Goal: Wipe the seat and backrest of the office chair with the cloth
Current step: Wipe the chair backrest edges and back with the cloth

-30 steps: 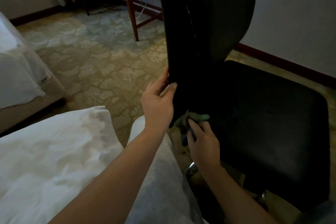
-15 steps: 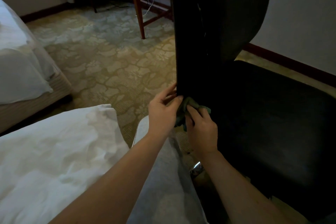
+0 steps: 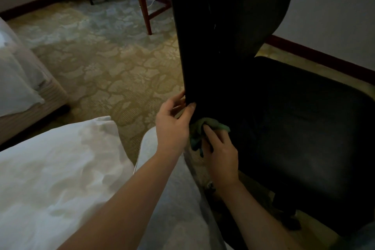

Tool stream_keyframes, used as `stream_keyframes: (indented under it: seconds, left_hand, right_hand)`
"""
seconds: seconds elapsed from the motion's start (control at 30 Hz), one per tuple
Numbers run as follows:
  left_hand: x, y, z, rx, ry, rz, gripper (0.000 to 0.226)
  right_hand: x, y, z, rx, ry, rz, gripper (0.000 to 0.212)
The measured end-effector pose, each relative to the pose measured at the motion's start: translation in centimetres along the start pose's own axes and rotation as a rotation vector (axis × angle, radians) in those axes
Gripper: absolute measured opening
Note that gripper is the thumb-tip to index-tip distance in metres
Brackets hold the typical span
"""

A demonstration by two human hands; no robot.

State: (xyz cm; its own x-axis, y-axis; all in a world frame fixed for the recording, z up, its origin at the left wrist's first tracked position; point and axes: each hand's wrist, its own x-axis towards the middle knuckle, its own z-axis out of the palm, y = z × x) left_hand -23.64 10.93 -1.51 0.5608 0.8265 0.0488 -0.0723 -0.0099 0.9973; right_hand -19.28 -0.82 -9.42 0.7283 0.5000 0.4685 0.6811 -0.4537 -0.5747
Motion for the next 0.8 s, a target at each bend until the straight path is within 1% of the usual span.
stream_keyframes:
  seconds: [0.07,0.23,0.3,0.37,0.47,0.6,0.7,0.8]
  left_hand:
    - [0.0,0.2,-0.1,0.006,-0.008,0.002,0.034]
    - [0.2,0.8,-0.4,-0.012,-0.025,-0.008,0.034]
    - [0.1,1.1,-0.3,-0.004,-0.029,-0.003,0.033]
    - [-0.2,1.3,-0.2,0.002,-0.023,-0.006,0.033]
    - [-0.6,1.5,0.0,-0.024,-0.005,-0.022,0.035]
    - [-0.9,1.9,0.3,-0.032,0.036,-0.027,0.035]
    - [-1.1,2.5,0.4,-0.039,0.048,-0.017,0.034]
    - [-1.3,3.7,0.5,-0.063,0.067,0.02,0.03]
  right_hand:
    - [0.9,-0.4,0.4,0.002,-0.011,0.005,0.041]
    - [2.0,-0.4,1.3,-0.061,-0.114,0.037,0.038]
    - [1.6,-0.3,0.9,-0.05,-0.17,0.097,0.037]
    - [0.7,0.0,0.4,-0.03,-0.186,0.147,0.039]
    - [-0.7,0.2,-1.4,0.031,-0.164,0.187,0.041]
    - [-0.8,-0.3,-4.0,0.087,-0.058,0.191,0.04]
    - [0.4,-1.0,-5.9,0.141,0.028,0.132,0.039]
    - [2.3,-1.9,-8.0,0.193,0.057,0.093,0.039]
